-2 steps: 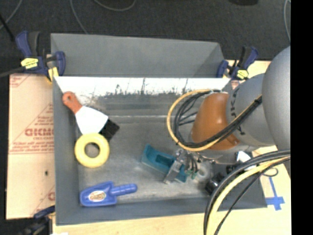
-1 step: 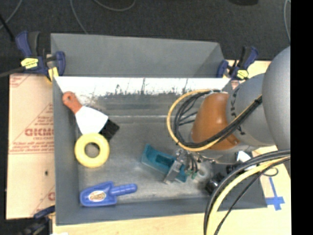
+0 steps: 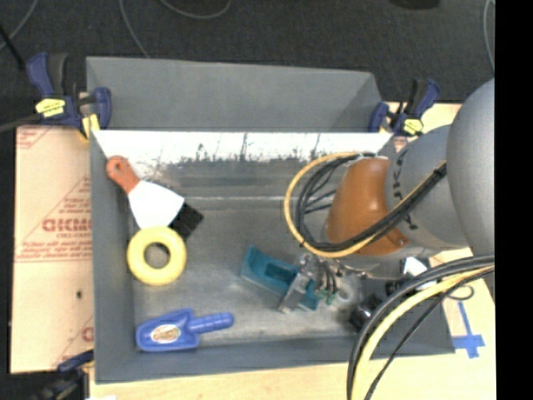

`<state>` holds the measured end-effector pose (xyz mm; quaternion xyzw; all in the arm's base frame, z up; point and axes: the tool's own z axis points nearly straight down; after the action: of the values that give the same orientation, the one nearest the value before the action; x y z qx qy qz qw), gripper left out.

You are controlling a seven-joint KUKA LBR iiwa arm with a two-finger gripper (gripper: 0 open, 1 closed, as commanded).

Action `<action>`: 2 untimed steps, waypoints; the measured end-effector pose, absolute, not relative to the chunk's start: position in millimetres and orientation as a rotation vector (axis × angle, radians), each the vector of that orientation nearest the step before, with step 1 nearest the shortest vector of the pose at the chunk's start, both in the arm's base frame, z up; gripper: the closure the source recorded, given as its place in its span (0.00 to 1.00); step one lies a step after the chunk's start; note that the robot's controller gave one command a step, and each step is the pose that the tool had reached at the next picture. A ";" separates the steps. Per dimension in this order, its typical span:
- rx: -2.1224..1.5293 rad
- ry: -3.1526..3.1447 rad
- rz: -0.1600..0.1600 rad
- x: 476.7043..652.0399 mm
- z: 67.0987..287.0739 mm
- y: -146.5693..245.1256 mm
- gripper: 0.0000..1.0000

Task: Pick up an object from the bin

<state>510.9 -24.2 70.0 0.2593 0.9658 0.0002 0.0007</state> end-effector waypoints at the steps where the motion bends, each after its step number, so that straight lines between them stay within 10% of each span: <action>1: 0.901 3.011 -0.004 523.2 171.8 -35.1 1.00; 2: 0.900 3.012 -0.004 523.2 171.8 -35.2 1.00</action>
Offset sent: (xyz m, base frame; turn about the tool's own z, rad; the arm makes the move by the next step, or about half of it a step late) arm 0.0000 0.0000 0.0000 0.0000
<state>523.2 -35.2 171.8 0.2862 0.9582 -0.0014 -0.0009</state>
